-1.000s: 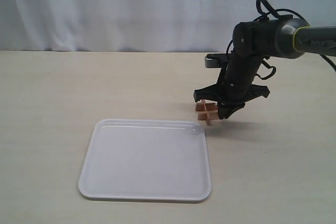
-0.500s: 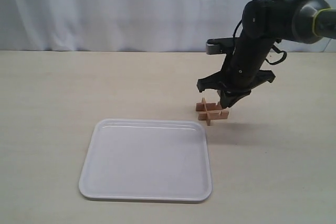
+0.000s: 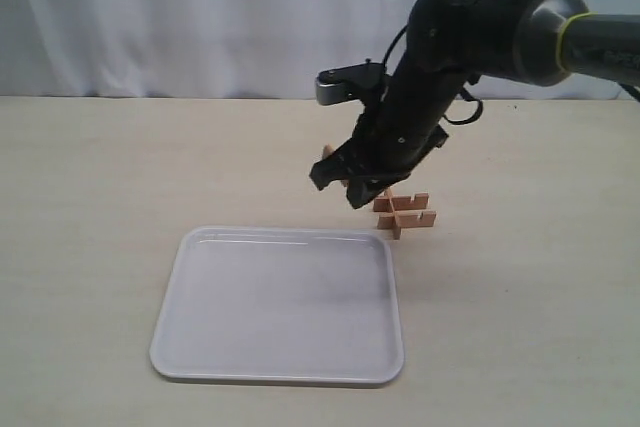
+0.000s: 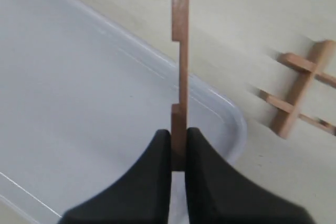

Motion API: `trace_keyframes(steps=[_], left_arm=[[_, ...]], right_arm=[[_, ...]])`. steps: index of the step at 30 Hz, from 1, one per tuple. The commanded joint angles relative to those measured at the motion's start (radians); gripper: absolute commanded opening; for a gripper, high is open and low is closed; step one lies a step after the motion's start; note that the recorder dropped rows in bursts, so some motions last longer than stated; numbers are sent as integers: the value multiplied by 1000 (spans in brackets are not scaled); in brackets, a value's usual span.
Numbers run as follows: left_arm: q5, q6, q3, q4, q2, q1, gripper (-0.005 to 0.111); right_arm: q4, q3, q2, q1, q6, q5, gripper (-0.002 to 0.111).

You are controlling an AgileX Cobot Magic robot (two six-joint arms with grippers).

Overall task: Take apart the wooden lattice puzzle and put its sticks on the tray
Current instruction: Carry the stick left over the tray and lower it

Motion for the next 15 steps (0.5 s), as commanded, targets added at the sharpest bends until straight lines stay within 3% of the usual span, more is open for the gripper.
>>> trace_keyframes(steps=[1, 9, 15], left_arm=[[-11, -3, 2, -1, -3, 0, 0], [-11, -3, 2, -1, -3, 0, 0], [-11, -3, 2, -1, -3, 0, 0]], right_arm=[[3, 4, -11, 83, -39, -51, 4], [3, 4, 6, 201, -148, -99, 4], [-21, 4, 66, 218, -148, -45, 4]])
